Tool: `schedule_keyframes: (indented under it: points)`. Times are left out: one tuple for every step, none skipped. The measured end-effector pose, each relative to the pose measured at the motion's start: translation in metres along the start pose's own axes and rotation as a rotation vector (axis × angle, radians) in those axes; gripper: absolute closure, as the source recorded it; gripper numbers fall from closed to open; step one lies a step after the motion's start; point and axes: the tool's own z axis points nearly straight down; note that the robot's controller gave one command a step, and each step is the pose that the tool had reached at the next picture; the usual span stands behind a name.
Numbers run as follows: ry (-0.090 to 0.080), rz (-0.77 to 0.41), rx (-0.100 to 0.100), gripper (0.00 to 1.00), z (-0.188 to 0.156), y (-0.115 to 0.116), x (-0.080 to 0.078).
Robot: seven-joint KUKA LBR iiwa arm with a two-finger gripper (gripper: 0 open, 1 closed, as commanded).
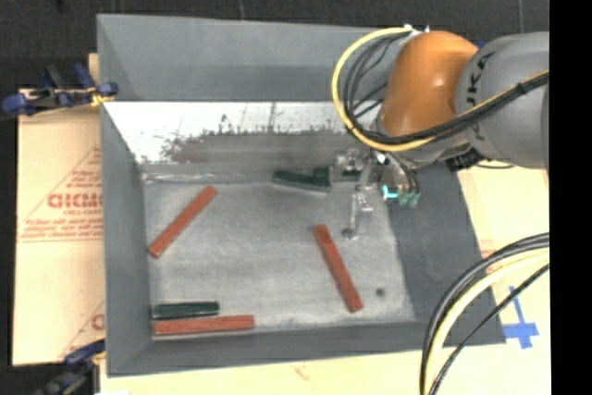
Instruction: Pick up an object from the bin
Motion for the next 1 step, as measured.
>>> schedule_keyframes:
  points:
    - [-0.008, -0.001, 0.001, 0.00, -0.0049, -0.0001, -0.0019]
